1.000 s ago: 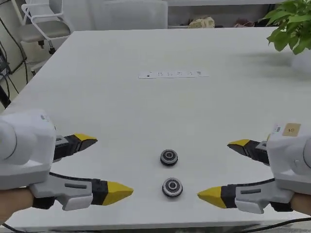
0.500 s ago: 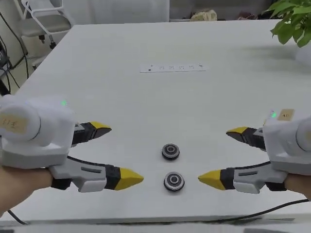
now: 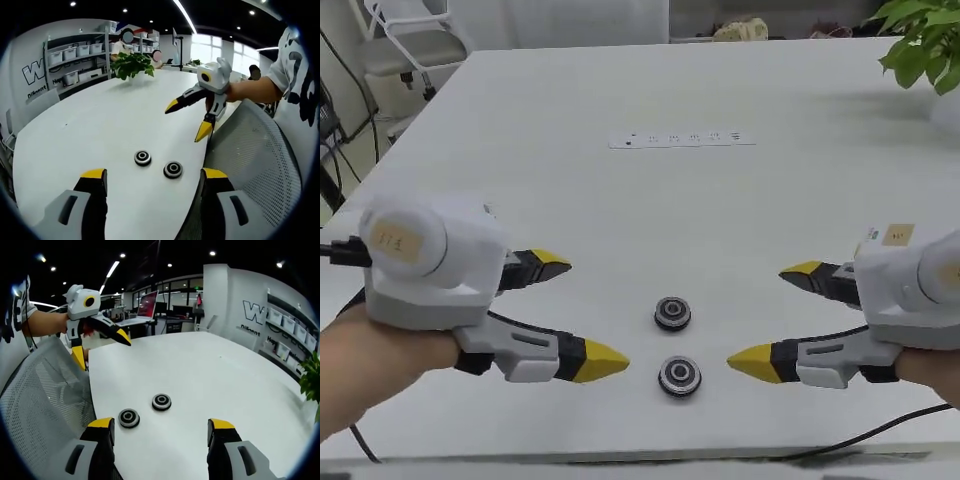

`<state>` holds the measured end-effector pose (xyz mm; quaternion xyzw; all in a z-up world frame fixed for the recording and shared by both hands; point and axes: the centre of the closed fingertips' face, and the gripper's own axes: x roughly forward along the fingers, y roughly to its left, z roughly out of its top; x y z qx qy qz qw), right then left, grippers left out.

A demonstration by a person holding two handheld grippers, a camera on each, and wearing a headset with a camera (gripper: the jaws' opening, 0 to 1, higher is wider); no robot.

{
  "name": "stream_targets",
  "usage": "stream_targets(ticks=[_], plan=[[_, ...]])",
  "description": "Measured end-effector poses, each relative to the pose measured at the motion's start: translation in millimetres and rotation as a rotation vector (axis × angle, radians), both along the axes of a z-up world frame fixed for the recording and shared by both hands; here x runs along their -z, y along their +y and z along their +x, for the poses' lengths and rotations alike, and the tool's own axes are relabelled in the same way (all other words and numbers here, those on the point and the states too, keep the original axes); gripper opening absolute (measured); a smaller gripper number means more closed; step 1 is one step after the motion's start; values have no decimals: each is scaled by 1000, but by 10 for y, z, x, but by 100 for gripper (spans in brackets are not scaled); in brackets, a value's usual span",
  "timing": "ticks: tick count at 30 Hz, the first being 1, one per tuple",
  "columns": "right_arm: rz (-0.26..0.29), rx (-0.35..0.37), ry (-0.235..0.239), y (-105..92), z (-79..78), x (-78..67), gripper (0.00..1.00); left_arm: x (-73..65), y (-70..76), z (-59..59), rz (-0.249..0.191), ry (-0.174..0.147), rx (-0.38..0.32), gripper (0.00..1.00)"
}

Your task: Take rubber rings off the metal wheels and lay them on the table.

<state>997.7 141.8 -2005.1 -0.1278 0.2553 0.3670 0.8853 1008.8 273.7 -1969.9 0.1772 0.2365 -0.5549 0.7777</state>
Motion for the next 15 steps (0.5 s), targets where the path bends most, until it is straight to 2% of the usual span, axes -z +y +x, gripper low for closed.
stream_targets(ticks=[8,15], plan=[[8,-33,12,61,13,111,73,99,-107,2,6,27,35,70],[8,-74,22,125,0,189,72,152,-185,26,-5,46,58,66]])
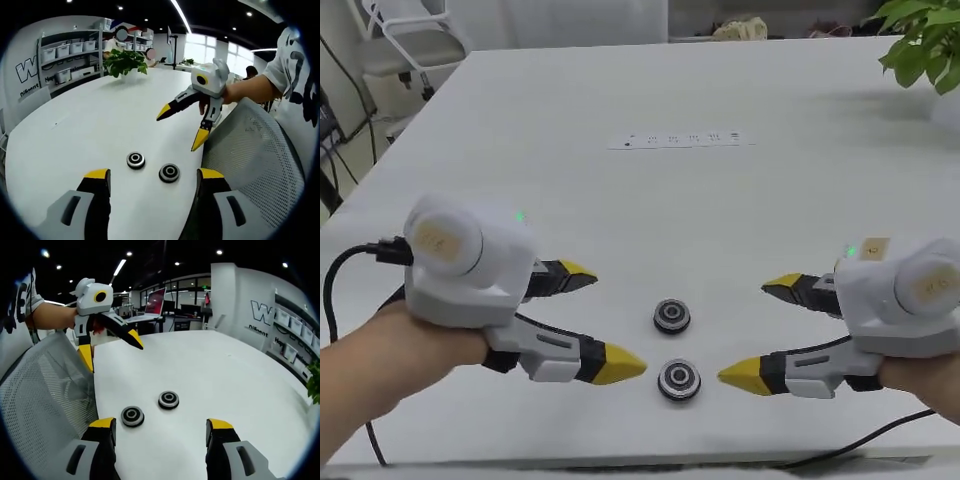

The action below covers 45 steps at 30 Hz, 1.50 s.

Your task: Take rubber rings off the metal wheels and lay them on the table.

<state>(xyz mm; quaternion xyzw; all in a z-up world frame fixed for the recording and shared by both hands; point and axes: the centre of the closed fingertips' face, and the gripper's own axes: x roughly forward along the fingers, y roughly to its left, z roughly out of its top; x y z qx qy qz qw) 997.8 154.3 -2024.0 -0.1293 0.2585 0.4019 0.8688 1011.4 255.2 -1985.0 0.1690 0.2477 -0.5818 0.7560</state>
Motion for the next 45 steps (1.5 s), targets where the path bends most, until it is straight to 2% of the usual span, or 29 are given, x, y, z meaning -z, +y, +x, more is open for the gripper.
stream_targets(ticks=[5,17,32,45], plan=[[-1,-36,-5,40,-10,50,69,52,-44,12,-4,11,12,64],[-5,-70,7,79,1,166,66,183,-151,-19,7,30,54,57],[10,-126,15,167,-25,264,56,320,-312,-154,12,39,146,39],[20,-183,35,240,-105,396,43,530,-406,-280,65,49,220,29]])
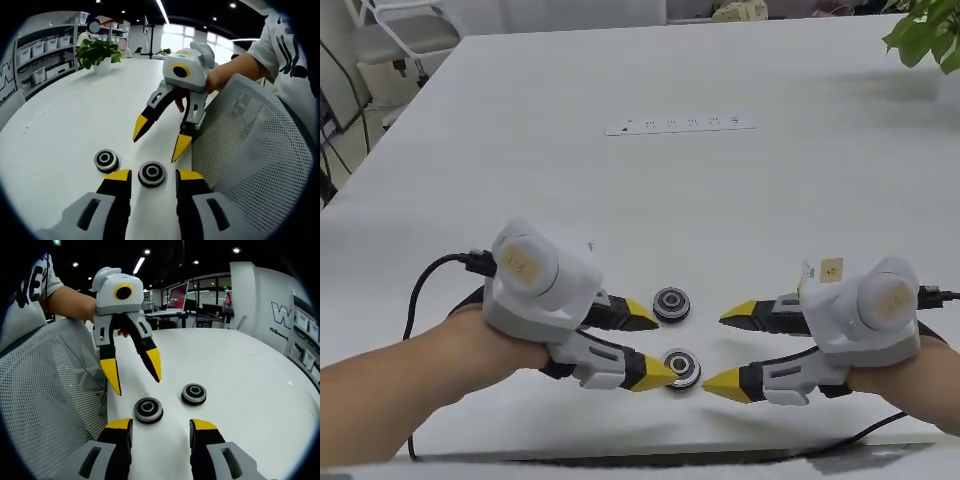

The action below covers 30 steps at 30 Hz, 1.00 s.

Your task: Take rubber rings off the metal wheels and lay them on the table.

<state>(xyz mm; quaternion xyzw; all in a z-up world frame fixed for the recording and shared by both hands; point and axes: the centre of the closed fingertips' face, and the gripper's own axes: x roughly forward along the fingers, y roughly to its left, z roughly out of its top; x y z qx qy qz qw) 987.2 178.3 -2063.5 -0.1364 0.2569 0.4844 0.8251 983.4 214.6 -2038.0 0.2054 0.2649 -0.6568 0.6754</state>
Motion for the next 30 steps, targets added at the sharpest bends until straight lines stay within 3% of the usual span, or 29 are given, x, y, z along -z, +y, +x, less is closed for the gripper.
stream_targets(ticks=[9,15,24,30], plan=[[1,-12,6,-3,-20,56,41,137,-49,-48,33,7,35,21],[-7,-18,13,29,-51,72,41,167,-81,-43,30,18,29,18],[-10,-20,15,56,-57,69,40,241,-92,-46,44,6,30,12],[-12,-24,22,67,-64,79,40,241,-115,-1,29,-30,19,8]])
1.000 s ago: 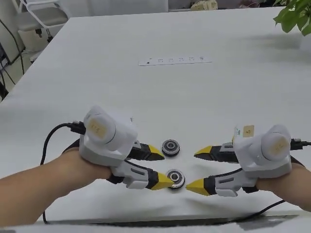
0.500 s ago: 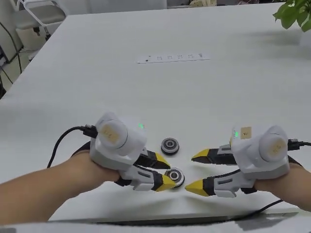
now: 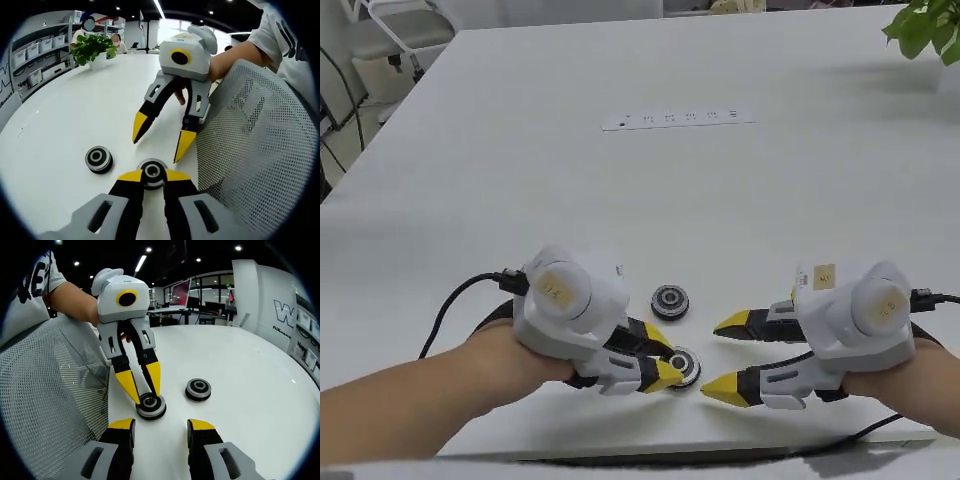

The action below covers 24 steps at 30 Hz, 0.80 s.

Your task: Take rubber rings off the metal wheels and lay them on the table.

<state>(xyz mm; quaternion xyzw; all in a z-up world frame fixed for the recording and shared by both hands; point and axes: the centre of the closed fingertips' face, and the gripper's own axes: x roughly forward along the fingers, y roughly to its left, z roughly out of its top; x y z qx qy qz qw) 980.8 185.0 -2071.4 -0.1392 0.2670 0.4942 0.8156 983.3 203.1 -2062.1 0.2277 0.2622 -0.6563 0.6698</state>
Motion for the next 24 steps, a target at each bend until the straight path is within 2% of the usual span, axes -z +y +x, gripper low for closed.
stream_targets(ticks=[4,11,12,17,24], plan=[[11,1,2,11,4,-15,39,8,-9,-16,-7,-35,19,8],[15,-16,18,22,-20,-12,38,10,-33,-17,-16,-46,21,7],[18,-18,21,26,-23,-12,37,12,-33,-20,-17,-64,35,7],[22,-31,38,30,-13,11,35,14,-30,-13,-20,-60,26,7],[87,-23,89,109,11,-3,32,16,-26,-8,-24,-62,21,7]])
